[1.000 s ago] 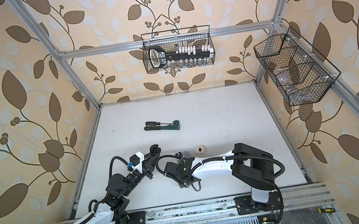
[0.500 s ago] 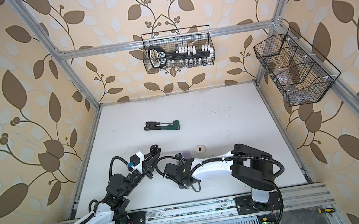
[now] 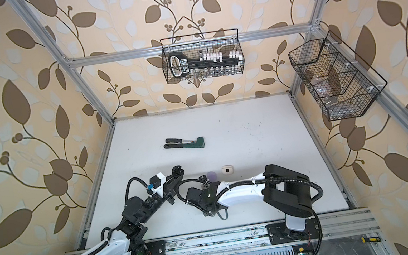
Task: Insert wireless bluetooth earbuds into charging case
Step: Pick up the wireless bluetooth earbud from the bottom-center of the table.
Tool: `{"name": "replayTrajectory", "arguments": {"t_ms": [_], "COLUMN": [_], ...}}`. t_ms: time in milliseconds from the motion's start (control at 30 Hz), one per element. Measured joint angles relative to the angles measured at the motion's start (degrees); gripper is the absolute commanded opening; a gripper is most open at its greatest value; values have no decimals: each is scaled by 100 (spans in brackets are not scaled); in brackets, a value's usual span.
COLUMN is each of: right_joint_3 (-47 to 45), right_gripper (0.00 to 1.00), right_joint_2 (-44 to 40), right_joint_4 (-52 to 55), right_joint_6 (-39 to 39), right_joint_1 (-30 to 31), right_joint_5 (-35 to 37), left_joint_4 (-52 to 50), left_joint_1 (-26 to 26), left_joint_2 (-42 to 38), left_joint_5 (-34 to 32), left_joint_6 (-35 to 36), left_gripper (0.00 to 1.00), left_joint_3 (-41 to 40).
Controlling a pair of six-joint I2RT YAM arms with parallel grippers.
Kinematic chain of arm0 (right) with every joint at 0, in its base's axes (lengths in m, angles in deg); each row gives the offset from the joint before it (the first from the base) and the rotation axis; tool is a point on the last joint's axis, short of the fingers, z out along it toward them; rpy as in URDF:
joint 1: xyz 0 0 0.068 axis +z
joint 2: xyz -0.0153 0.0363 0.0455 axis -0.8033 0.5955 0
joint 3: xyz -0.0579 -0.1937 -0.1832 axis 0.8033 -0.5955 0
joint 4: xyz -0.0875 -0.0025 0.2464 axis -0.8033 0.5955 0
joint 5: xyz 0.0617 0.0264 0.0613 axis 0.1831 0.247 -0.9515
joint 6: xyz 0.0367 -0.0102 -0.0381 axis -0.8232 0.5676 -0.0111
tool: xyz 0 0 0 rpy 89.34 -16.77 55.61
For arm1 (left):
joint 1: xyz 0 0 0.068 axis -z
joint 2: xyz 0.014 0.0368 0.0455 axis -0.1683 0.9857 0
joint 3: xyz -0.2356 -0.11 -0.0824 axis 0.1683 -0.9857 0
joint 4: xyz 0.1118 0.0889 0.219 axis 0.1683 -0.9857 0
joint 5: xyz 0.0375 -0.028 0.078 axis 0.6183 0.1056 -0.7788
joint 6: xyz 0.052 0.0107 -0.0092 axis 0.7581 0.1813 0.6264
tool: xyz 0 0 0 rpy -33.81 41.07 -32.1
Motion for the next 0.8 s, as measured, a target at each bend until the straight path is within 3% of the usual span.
{"name": "replayTrajectory", "arguments": {"t_ms": [233,533,800], "right_joint_3": [-50,-181,-236], "right_gripper": [17,16,16], "right_joint_2": [-782,-1784,-2597], "right_joint_4": [94,256,433], "right_joint_6": [-94,-195,-236], "right_joint_1": [-59,-149,-157], "right_joint_5": [365,970,1556], "left_joint_4": [-13,315,669], "left_joint_1": [90,793,1110], "left_joint_2": [671,1816,2481], "left_joint_5": [168,81,31], "left_joint_6": [2,118,125], "left_gripper": [0,0,0], "left_joint_3": [195,595,881]}}
